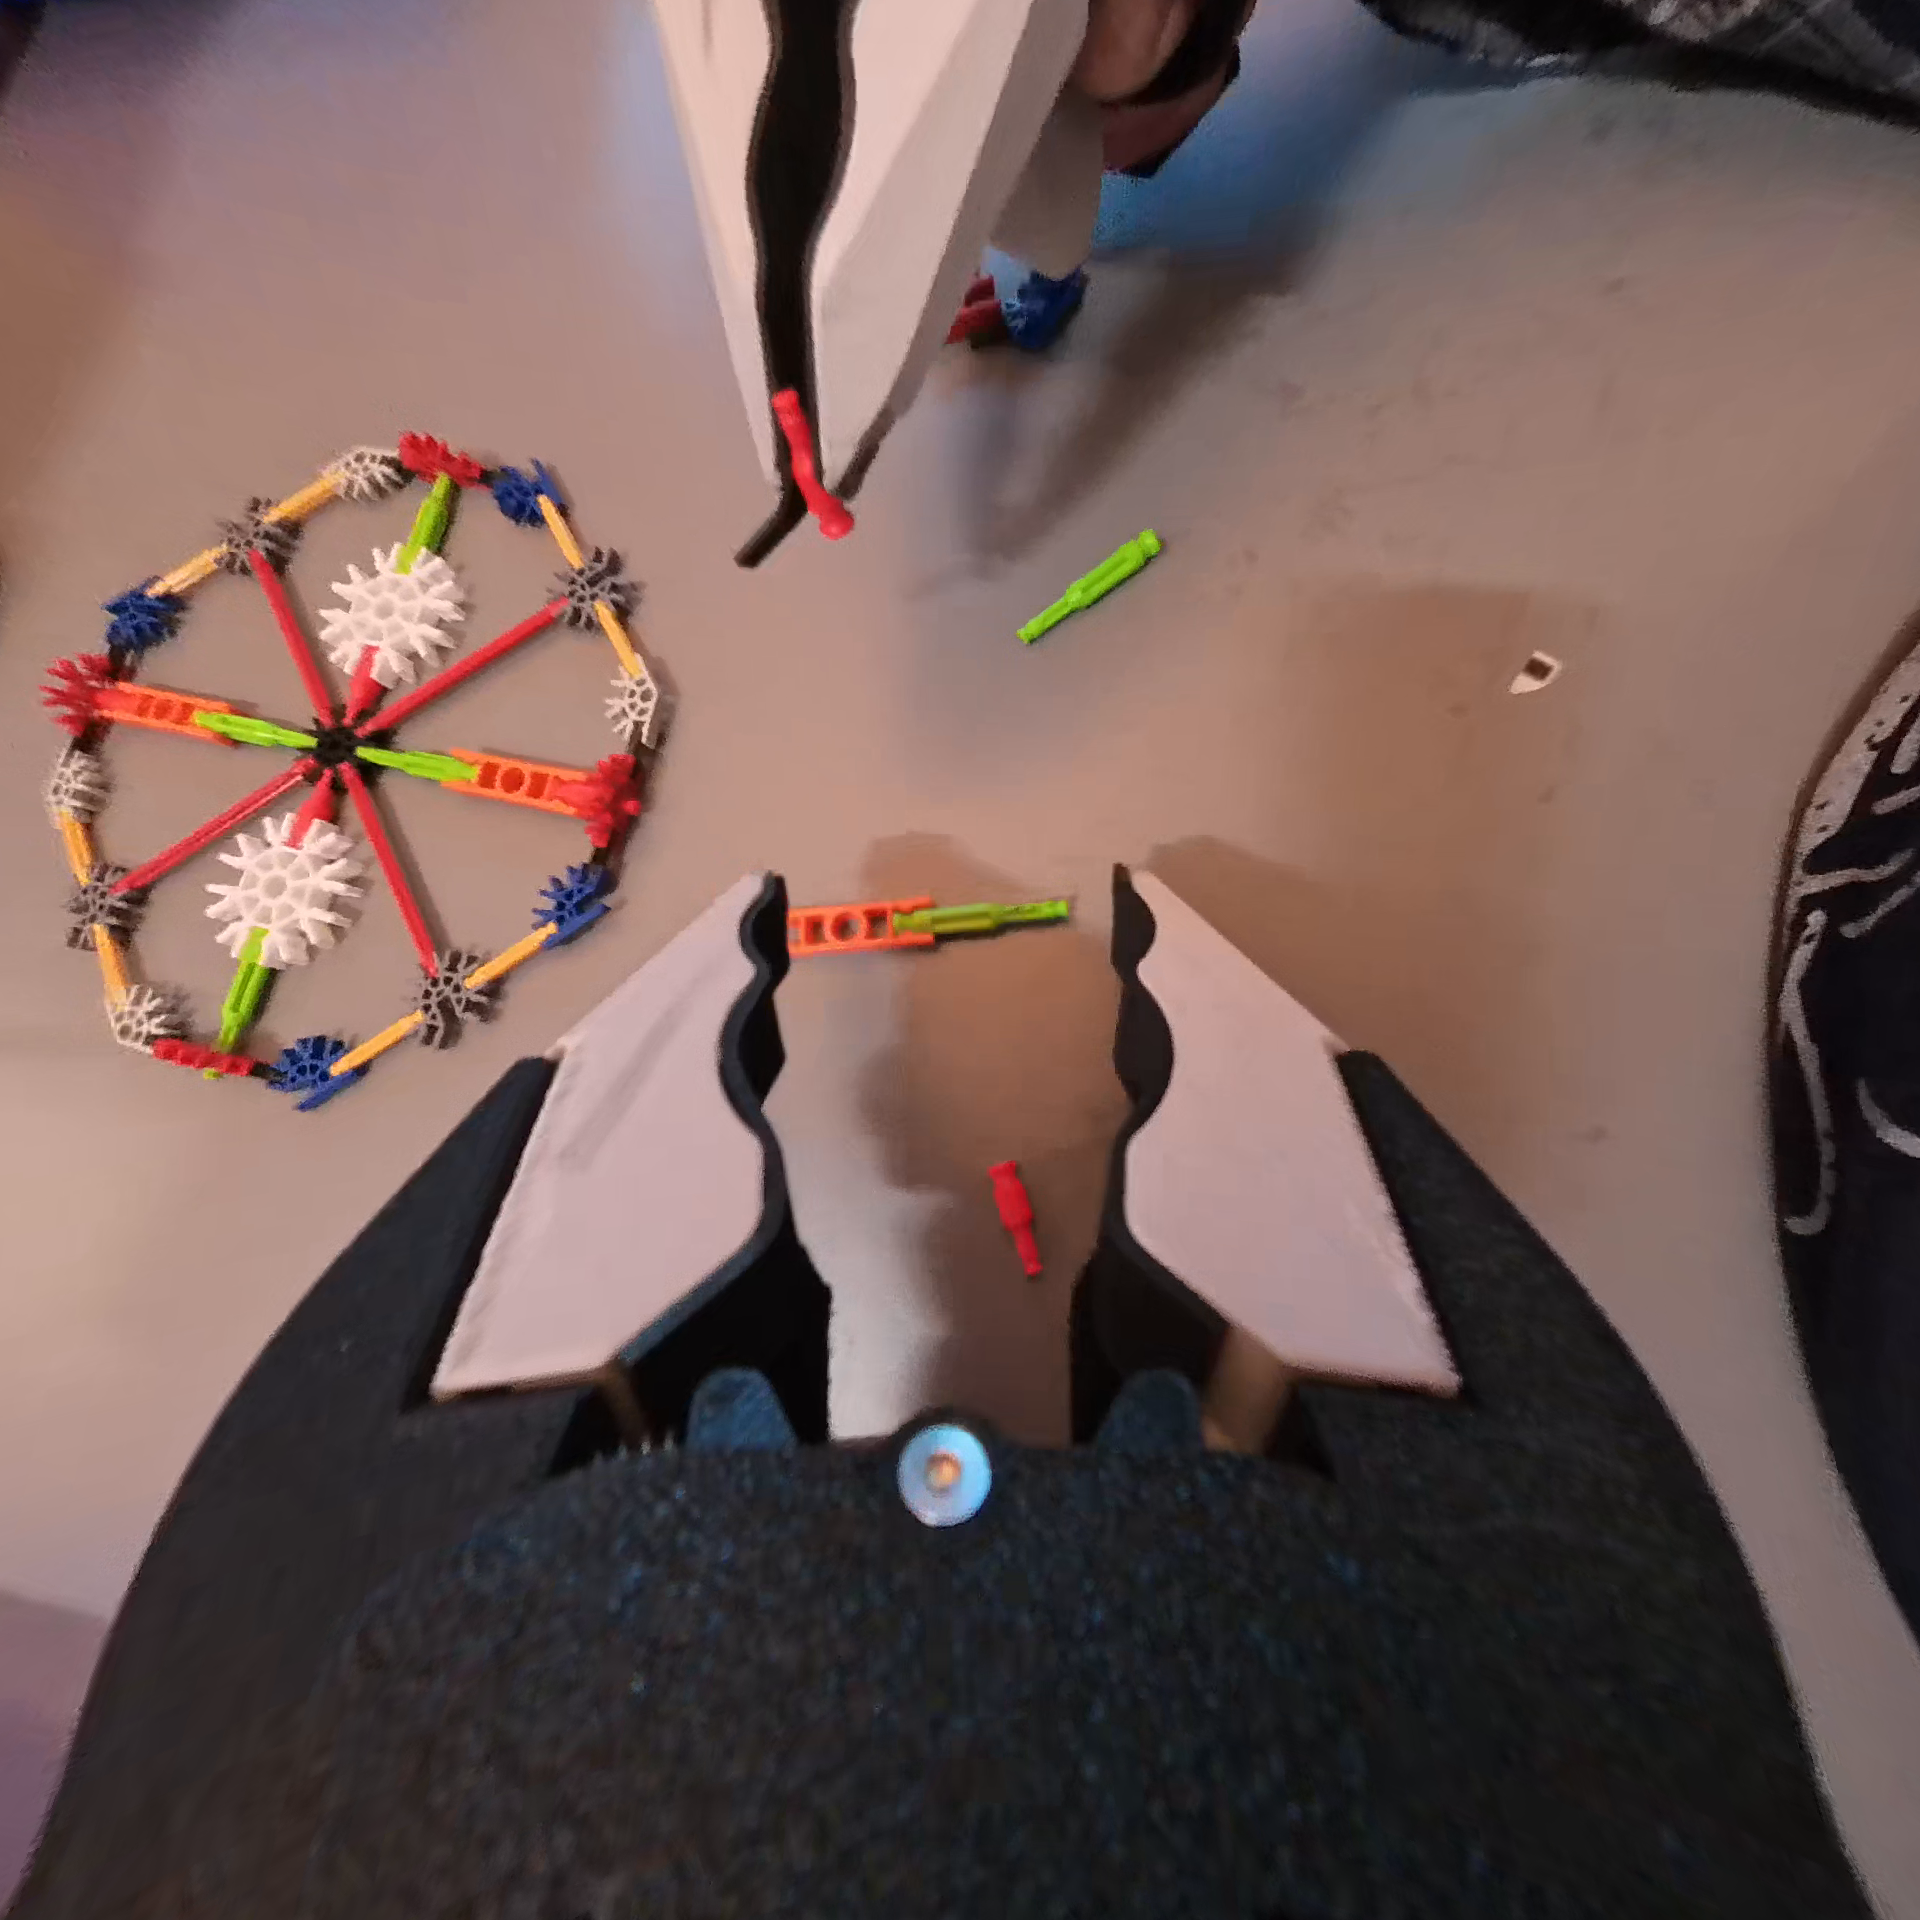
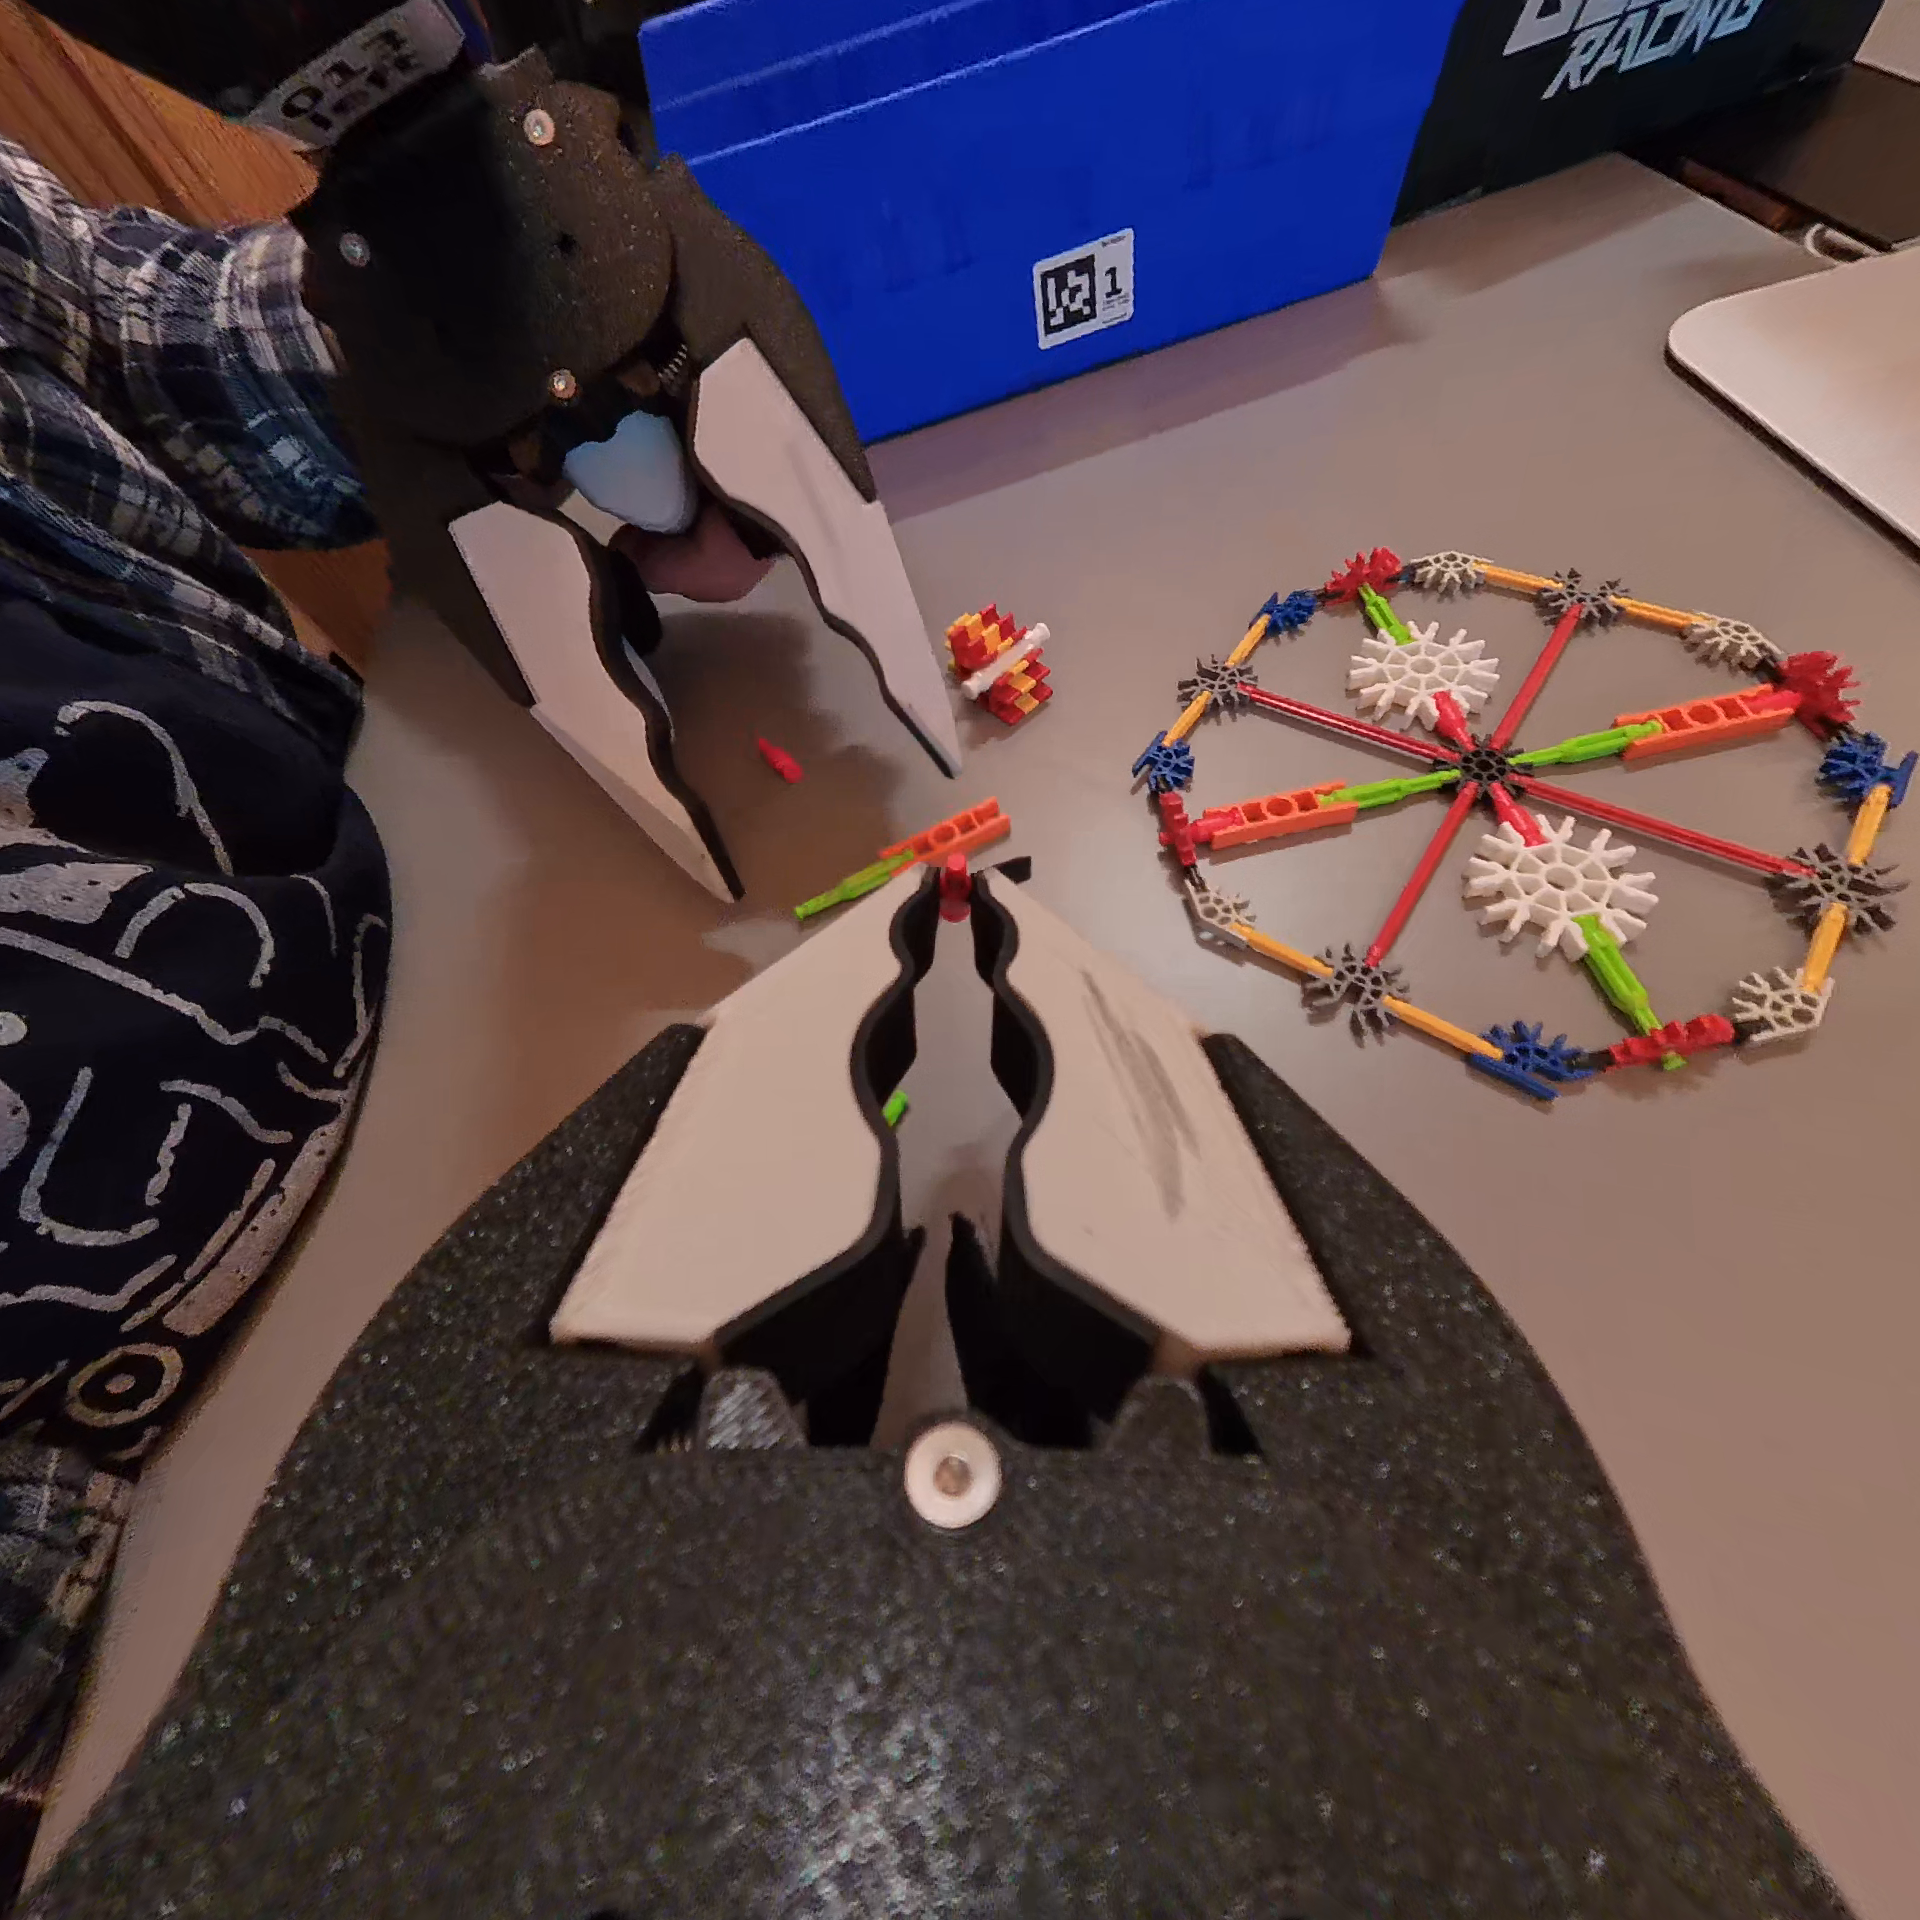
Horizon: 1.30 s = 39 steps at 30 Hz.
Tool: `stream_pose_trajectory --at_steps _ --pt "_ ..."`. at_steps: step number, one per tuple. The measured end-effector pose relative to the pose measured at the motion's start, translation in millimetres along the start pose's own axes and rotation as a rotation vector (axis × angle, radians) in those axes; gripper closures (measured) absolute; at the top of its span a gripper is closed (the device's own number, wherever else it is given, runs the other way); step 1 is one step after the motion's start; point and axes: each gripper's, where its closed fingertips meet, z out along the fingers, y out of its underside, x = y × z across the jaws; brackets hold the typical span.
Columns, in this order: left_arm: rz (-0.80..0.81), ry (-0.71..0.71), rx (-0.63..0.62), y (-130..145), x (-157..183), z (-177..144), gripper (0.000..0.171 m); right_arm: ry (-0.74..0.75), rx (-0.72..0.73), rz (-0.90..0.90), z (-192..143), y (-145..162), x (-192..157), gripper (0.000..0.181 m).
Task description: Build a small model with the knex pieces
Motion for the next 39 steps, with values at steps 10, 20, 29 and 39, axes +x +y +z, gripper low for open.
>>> stream_pose_trajectory --at_steps 10,20,29,39 --pt "0.078 -0.02 0.103 -17.9 -3.0 -8.9 0.125 -0.039 -0.008 -0.002 14.1 -4.8 -16.5 0.177" --pt "0.083 -0.066 0.028 -2.4 -13.2 -9.7 0.125 -0.035 -0.013 0.022 17.1 -0.9 -12.3 0.177" --pt "0.142 -0.101 0.175 -28.6 -11.1 -14.2 0.133 -0.074 -0.014 0.078 20.5 0.3 -14.9 0.177" --pt "0.422 -0.238 0.201 -46.8 -9.2 -19.9 0.147 -0.156 -0.029 0.135 19.4 -5.0 -28.0 0.177"
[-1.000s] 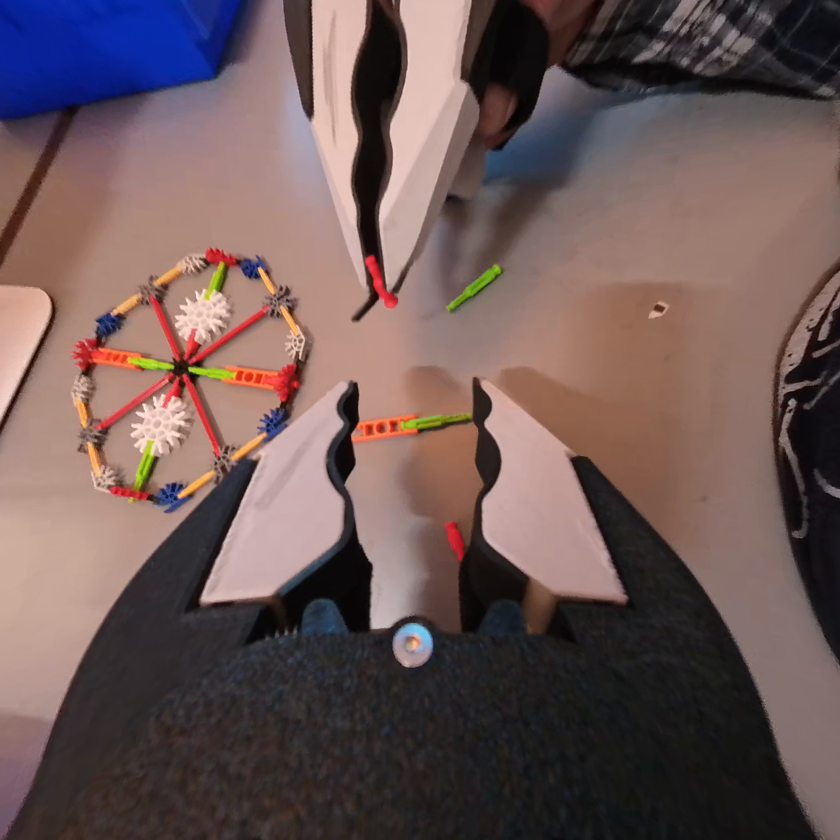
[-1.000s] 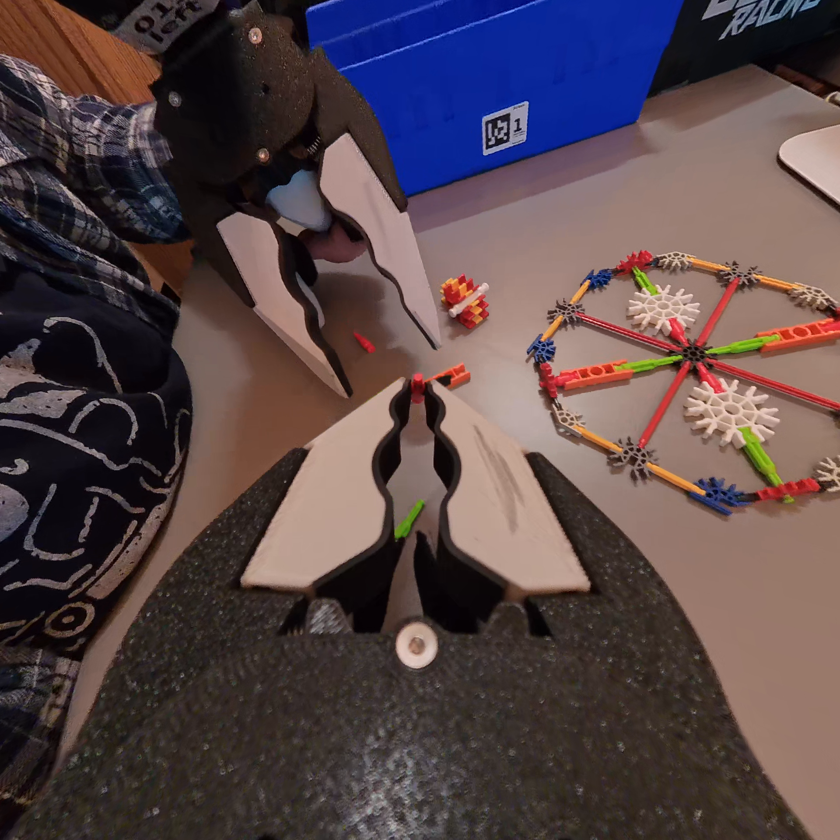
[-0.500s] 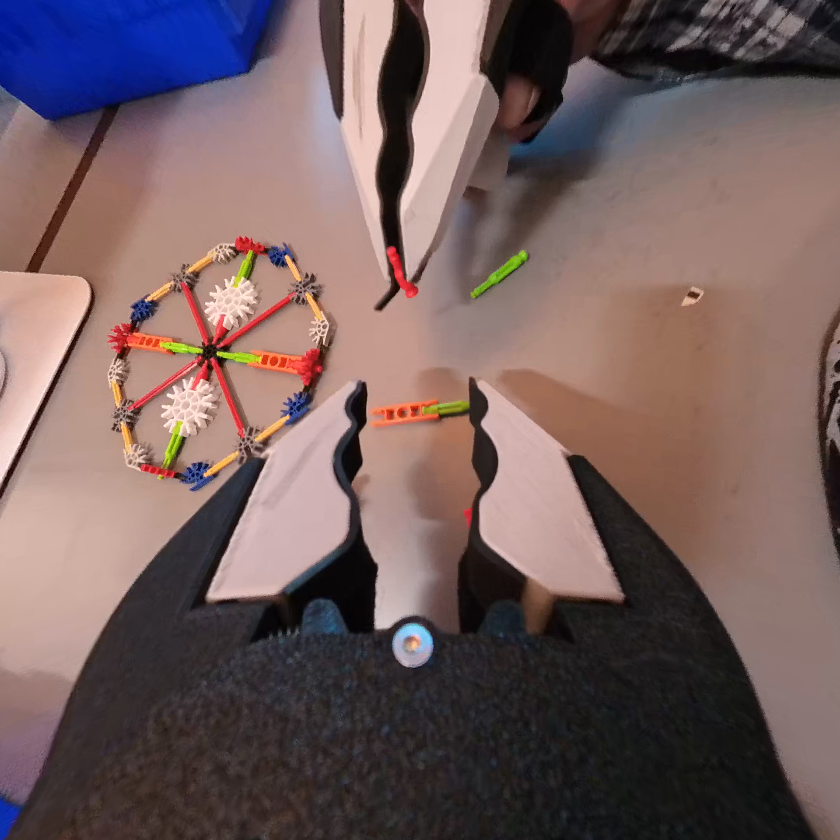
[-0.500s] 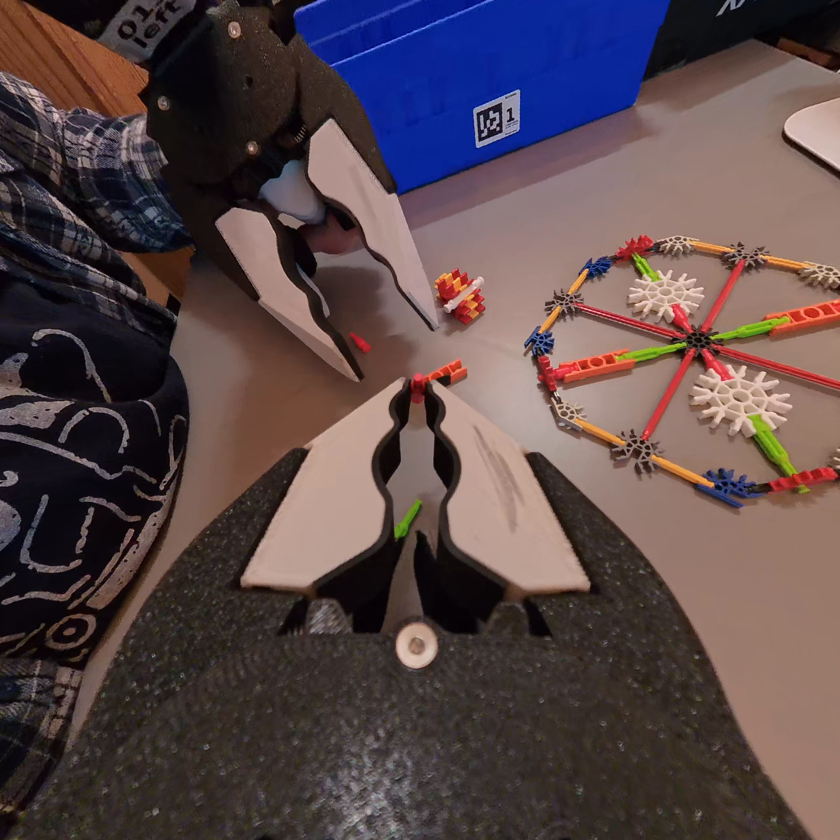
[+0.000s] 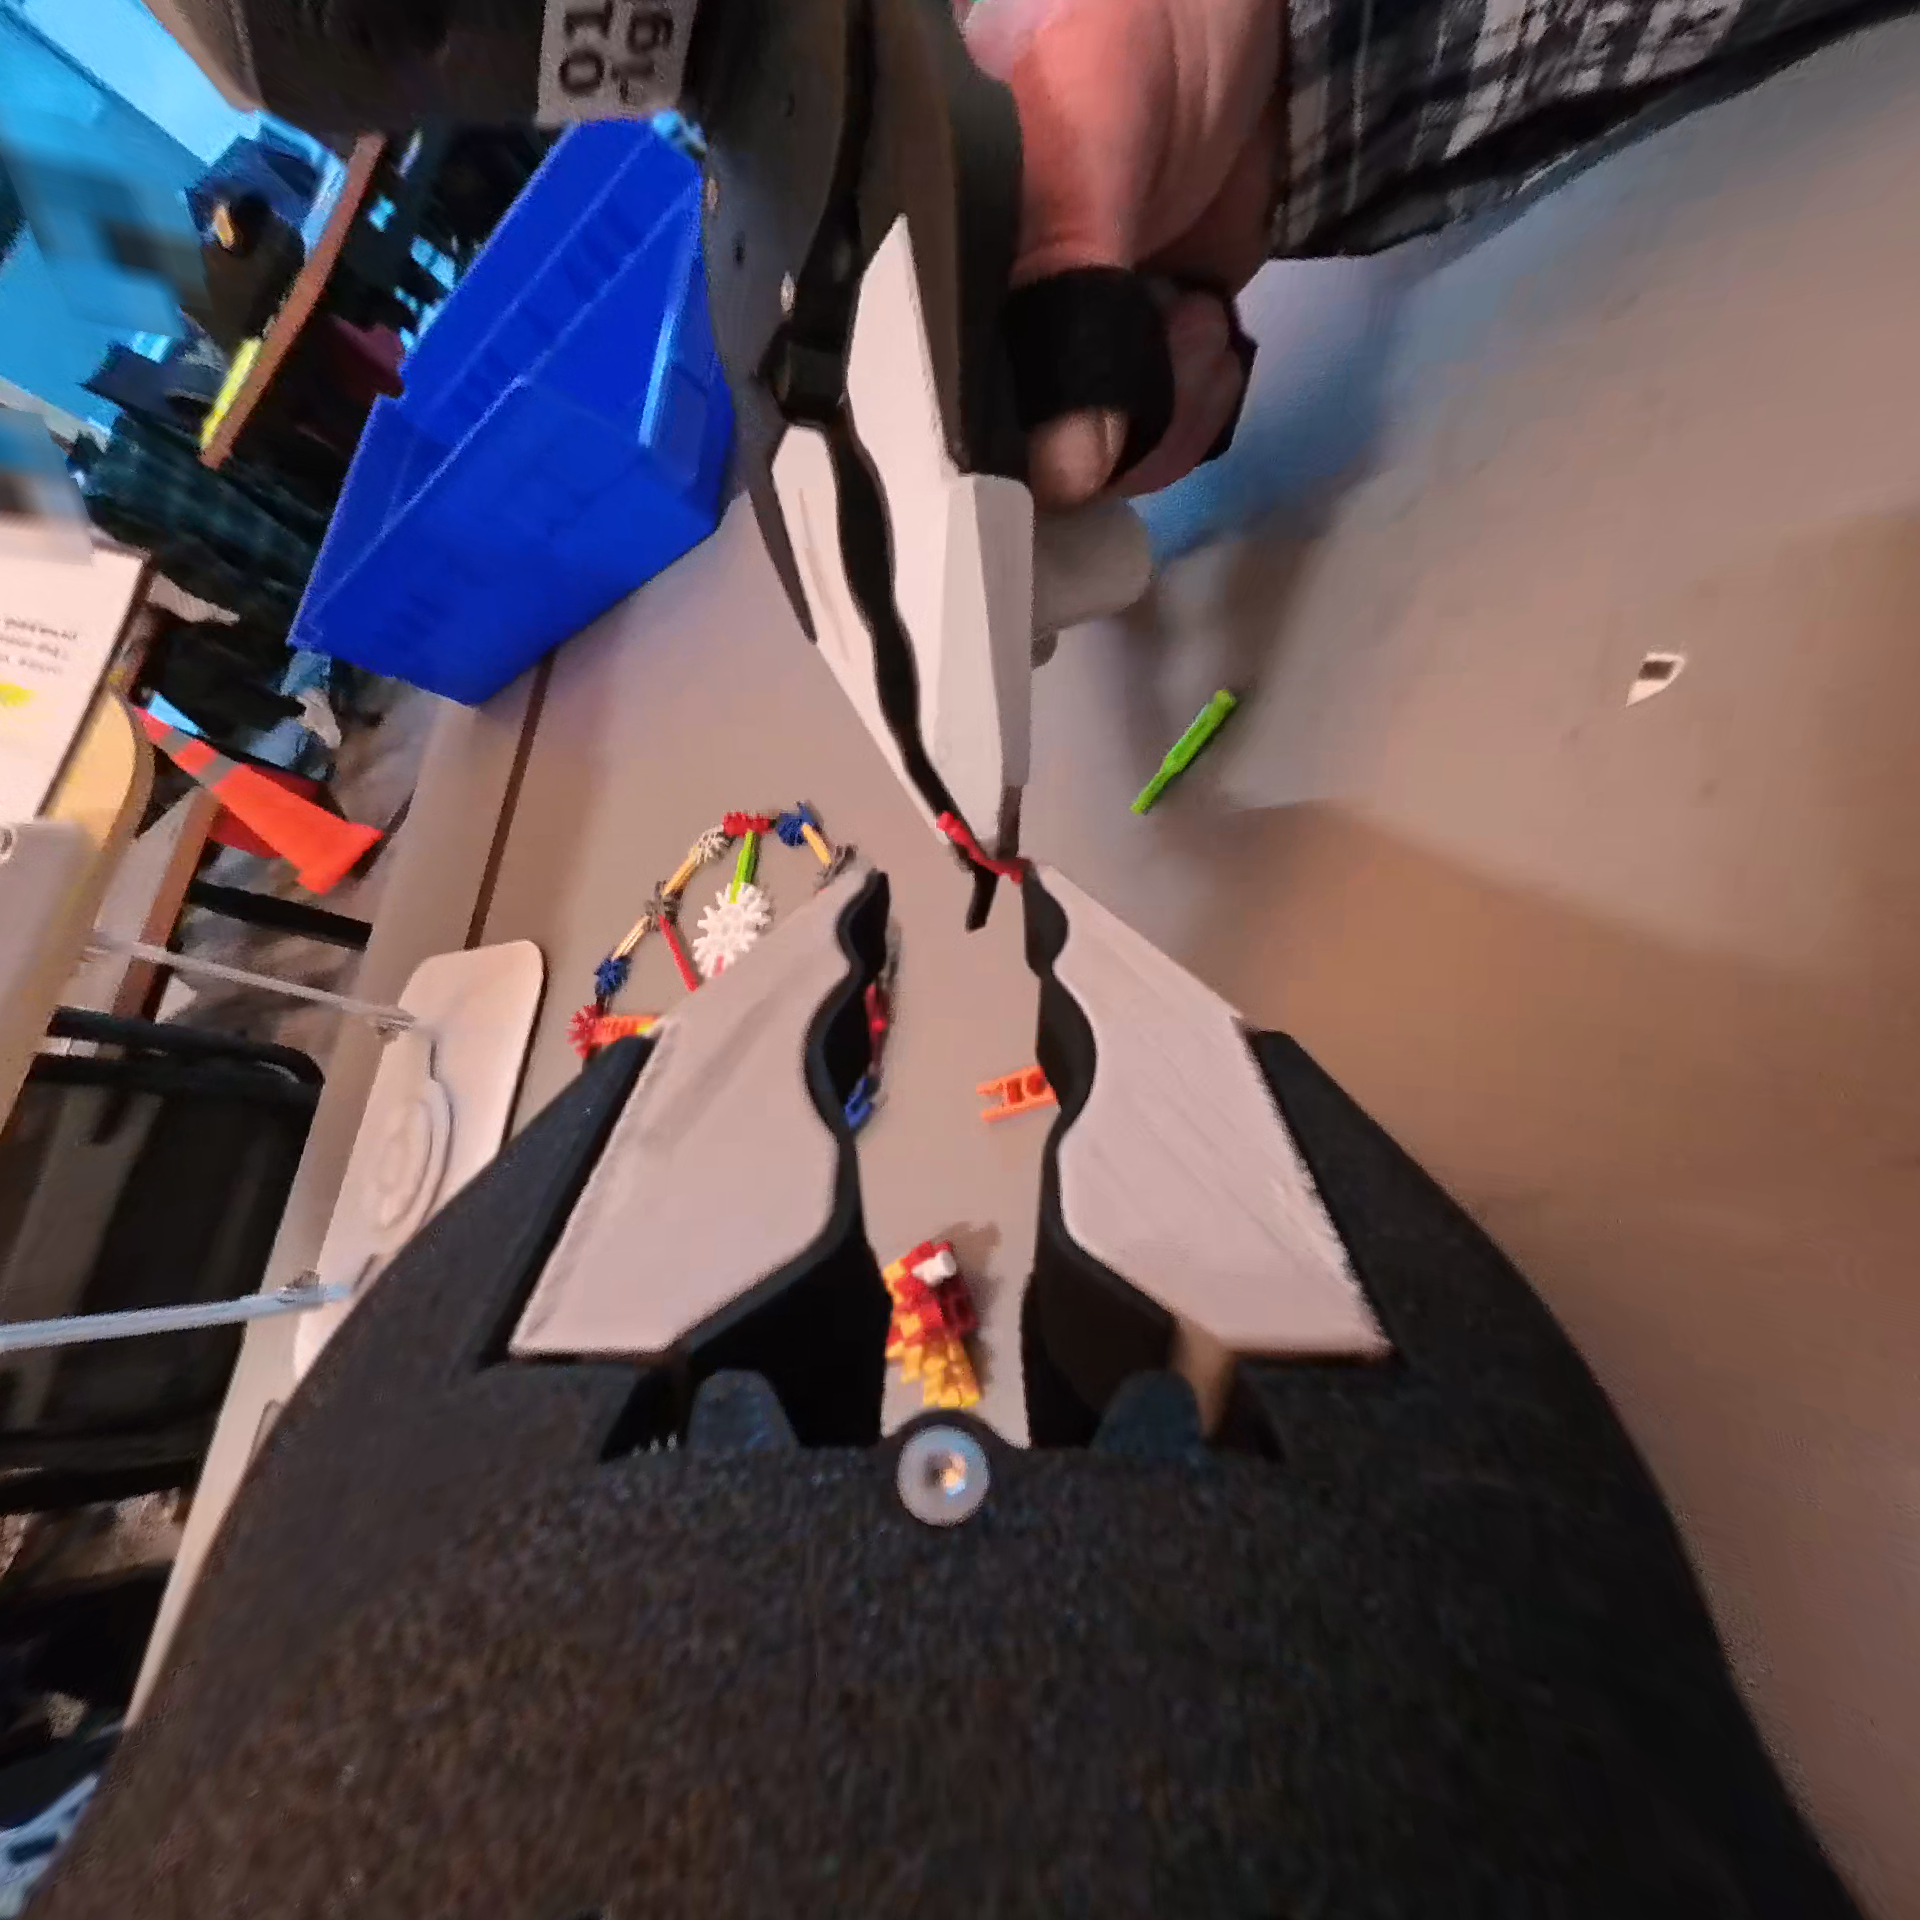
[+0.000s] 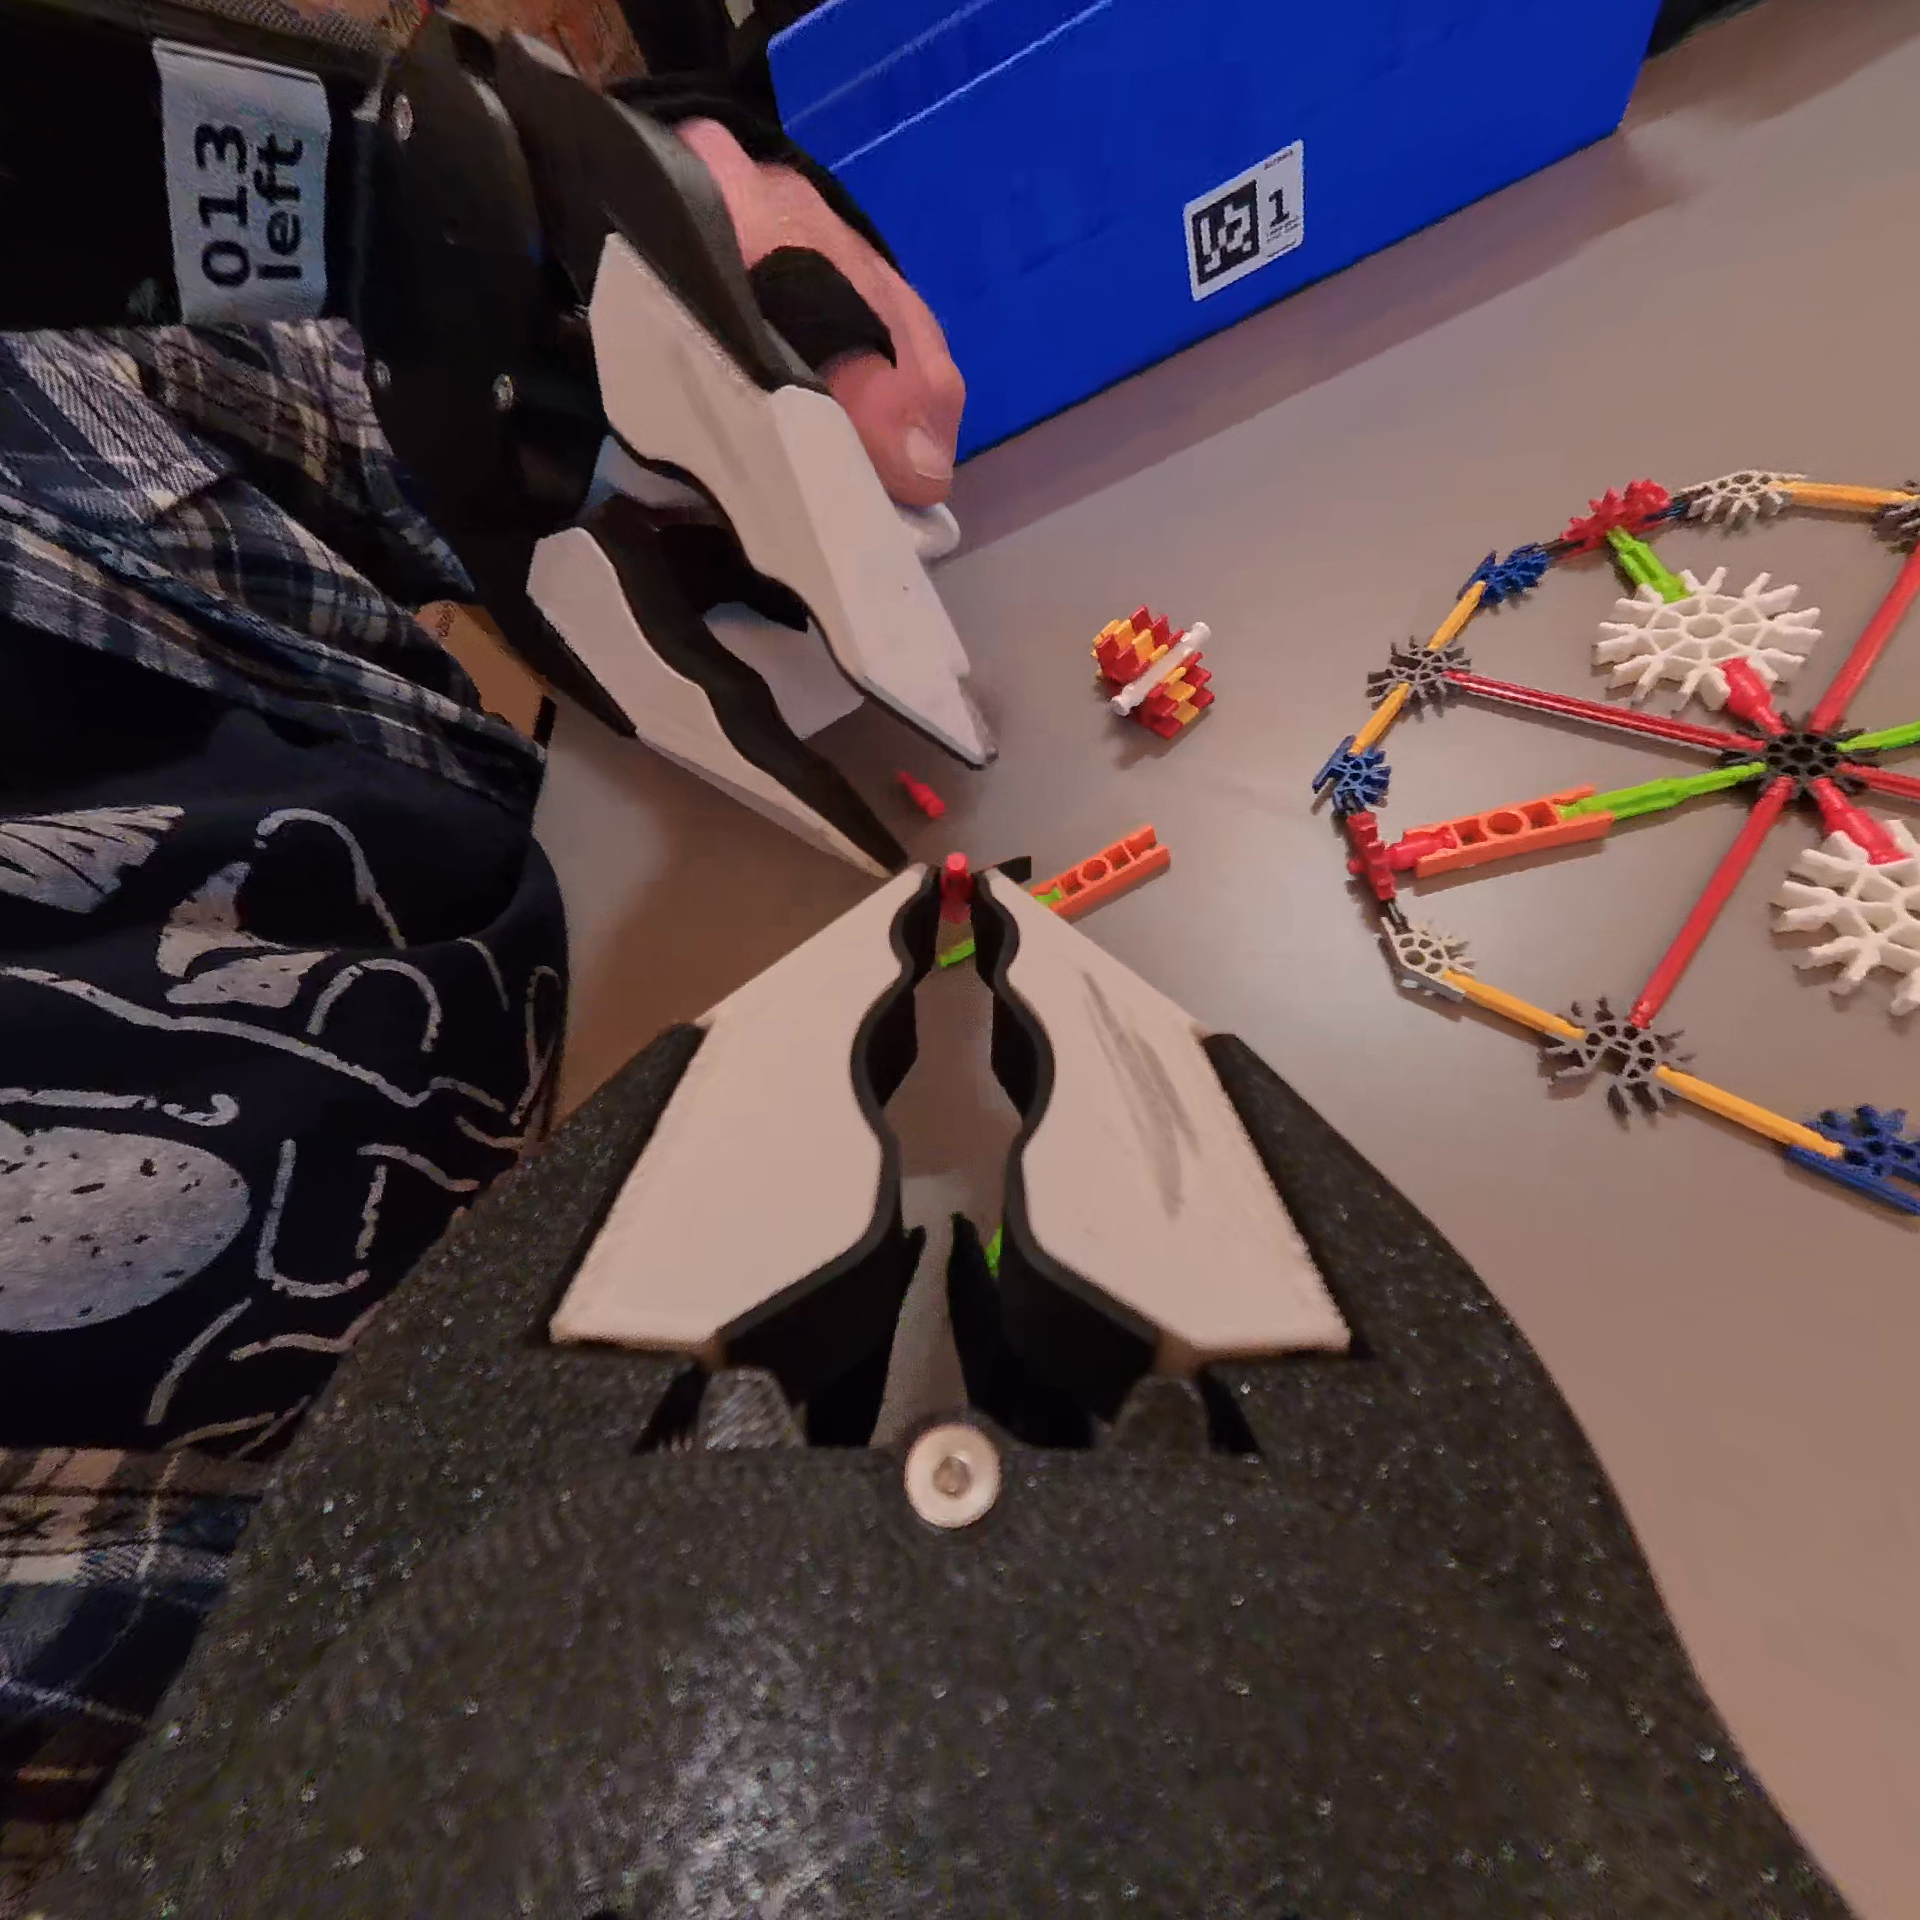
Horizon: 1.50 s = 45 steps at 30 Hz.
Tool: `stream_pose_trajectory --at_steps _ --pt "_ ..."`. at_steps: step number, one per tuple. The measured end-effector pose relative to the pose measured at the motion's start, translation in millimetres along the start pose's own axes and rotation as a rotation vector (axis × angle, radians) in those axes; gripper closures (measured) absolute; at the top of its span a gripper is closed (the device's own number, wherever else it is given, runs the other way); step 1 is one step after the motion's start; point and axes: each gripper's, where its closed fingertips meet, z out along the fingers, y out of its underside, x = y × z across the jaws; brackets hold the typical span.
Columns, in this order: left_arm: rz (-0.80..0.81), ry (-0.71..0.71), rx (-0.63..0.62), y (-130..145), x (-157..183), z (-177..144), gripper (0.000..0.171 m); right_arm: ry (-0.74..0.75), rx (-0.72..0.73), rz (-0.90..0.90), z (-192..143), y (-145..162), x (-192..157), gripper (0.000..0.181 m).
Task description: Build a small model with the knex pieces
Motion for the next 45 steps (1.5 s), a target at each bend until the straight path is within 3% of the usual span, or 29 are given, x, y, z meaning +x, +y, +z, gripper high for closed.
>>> stream_pose_trajectory --at_steps 2,6,8,17,31,36,45 --pt "0.019 0.029 0.017 -5.2 7.0 -0.2 0.142 -0.02 0.002 0.014 0.4 -1.0 -4.0 0.177" --pt "0.052 -0.077 -0.032 0.3 -0.1 2.1 0.142 -0.039 0.044 0.061 0.4 -9.2 -9.3 0.177" --pt "-0.013 -0.101 -0.035 0.8 0.2 1.6 0.153 -0.037 0.086 0.098 0.4 -15.2 -9.9 0.177" --pt "-0.221 -0.179 -0.02 4.3 -8.0 -4.7 0.161 -0.031 0.242 0.189 2.4 -31.1 -12.4 0.177" --pt "-0.373 -0.196 0.01 3.3 -14.3 -10.3 0.16 0.066 0.378 0.254 -2.8 -40.1 2.8 0.177" --pt "-0.402 -0.222 0.027 4.4 -20.5 -15.2 0.154 0.048 0.393 0.27 -6.5 -40.6 0.6 0.177" --pt "-0.39 -0.179 0.035 0.7 -12.2 -12.9 0.157 0.066 0.392 0.265 -0.2 -41.3 -3.3 0.177"
